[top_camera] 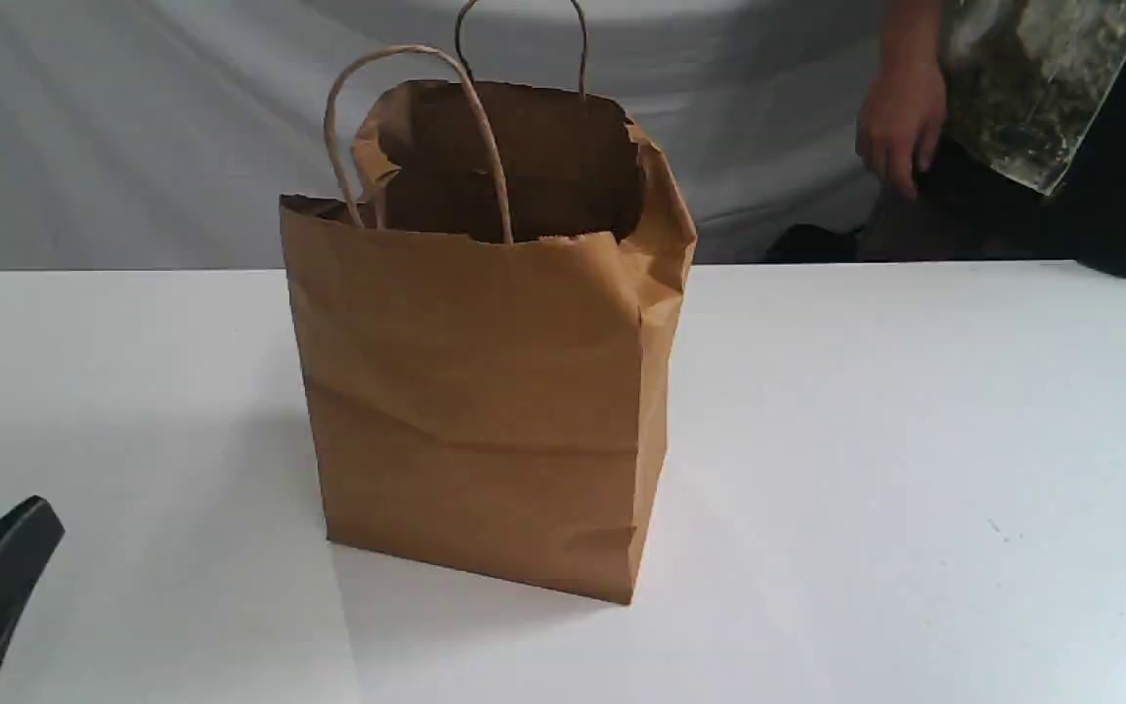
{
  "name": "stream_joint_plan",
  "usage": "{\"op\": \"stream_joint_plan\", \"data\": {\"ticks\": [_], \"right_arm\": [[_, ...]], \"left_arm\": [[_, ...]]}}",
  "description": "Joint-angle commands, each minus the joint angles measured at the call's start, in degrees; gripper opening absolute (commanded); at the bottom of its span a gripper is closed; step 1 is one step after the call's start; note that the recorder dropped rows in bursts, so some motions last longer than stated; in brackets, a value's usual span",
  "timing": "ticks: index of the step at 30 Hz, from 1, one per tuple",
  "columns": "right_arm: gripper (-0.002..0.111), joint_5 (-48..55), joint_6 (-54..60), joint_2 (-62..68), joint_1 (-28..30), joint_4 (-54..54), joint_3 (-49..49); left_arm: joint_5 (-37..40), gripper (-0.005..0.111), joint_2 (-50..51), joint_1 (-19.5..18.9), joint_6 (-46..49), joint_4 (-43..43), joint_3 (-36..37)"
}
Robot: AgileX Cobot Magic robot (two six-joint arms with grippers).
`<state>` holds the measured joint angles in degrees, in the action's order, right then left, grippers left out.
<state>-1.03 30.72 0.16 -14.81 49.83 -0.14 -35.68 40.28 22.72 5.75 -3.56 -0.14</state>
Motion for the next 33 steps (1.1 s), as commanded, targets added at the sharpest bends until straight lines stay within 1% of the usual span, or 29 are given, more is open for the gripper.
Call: {"op": "stream_joint_plan", "data": {"ticks": [1,4,8,10,11,22,25,26,33], "right_arm": [[0.003,1.47,0.34,-0.16,-0.08,0.25,0.14],[0.003,1.97,0.34,-0.16,-0.08,0.44,0.14],[0.003,1.97,0.34,-0.16,-0.08,1.24,0.14],[0.003,2.14,0.34,-0.16,-0.08,1.54,0.14],[0.003,2.14,0.34,-0.16,-0.08,1.54,0.14],[0.003,2.81,0.34,-0.16,-0.08,1.77,0.14],[0.003,5.58,0.34,-0.16,-0.08,1.77,0.14],[0.003,5.73,0.54,-0.16,-0.08,1.77,0.14],[0.003,5.56,0.55,-0.16,-0.08,1.77,0.14]], "left_arm": [[4.01,0.091,1.37,-0.05,-1.14,0.69,0.14],[9.47,0.091,1.37,-0.05,-1.02,0.24,0.14],[13.35,0.091,1.37,-0.05,-1.18,0.06,0.14],[14.09,0.091,1.37,-0.05,-4.7,-0.37,0.14],[14.1,0.091,1.37,-0.05,-6.18,-0.37,0.14],[14.1,0.091,1.37,-0.05,-6.07,-0.37,0.14],[14.1,0.091,-0.38,3.59,-5.75,-0.25,0.14],[14.1,0.091,-0.97,3.98,-5.75,0.64,0.14],[13.95,0.091,-2.31,4.2,-5.75,1.21,0.14]]}}
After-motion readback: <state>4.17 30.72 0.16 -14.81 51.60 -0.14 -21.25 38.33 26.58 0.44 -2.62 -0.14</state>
